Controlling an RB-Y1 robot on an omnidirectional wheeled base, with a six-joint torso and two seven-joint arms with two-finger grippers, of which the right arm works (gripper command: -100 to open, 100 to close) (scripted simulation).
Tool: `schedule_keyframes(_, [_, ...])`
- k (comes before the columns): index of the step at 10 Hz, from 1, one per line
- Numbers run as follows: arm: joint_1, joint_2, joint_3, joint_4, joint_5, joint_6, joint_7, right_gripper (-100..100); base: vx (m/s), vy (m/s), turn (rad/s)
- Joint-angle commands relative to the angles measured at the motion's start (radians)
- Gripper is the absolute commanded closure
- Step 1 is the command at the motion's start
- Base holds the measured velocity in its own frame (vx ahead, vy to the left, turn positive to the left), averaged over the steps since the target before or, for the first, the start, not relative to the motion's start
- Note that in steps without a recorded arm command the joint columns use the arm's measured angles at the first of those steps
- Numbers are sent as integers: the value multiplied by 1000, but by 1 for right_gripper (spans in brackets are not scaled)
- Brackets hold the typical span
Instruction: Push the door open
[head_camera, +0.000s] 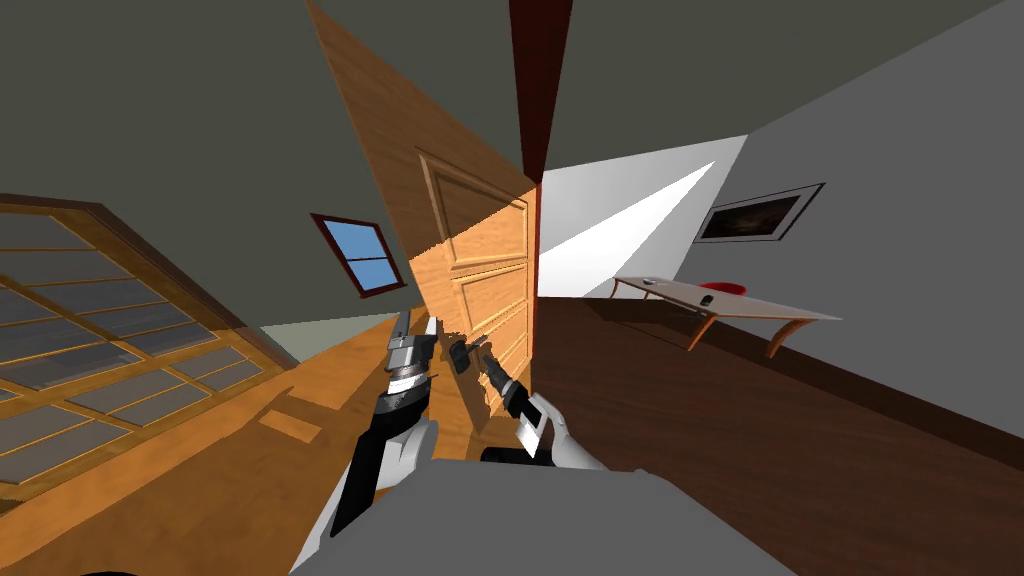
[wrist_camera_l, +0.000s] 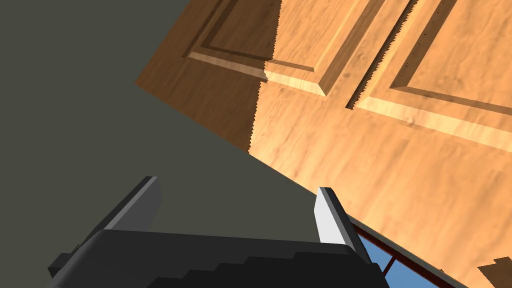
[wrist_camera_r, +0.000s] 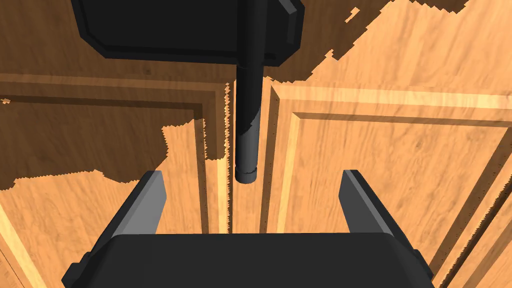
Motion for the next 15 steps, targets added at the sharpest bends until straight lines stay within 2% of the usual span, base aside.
schedule_keyframes(1, [-6, -5, -7, 14, 1, -6, 3, -100, 180, 143, 19])
schedule_keyframes(3, [-10, 1, -13, 19, 1, -6, 6, -100, 150, 174, 24])
schedule_keyframes(4, [-12, 11, -17, 23, 2, -6, 8, -100, 123, 161, 20])
schedule_keyframes(5, [-15, 33, -22, 27, 3, -7, 10, -100, 106, 153, 29])
schedule_keyframes(6, [-16, 47, -24, 29, 3, -7, 11, -100, 107, 160, 25])
schedule_keyframes(7, [-10, 34, -21, 14, 3, 0, 10, -100, 46, 71, -4])
schedule_keyframes(8, [-10, 34, -21, 14, 3, 0, 10, 100, -9, -9, -2])
schedule_keyframes(13, [-10, 34, -21, 14, 3, 0, 10, 100, -10, -15, 2])
schedule_keyframes(14, [-6, 2, -24, 10, 1, -2, 9, -100, -64, -36, -61])
schedule_keyframes(15, [-3, -7, -26, 8, -1, -3, 9, -100, -147, -110, -66])
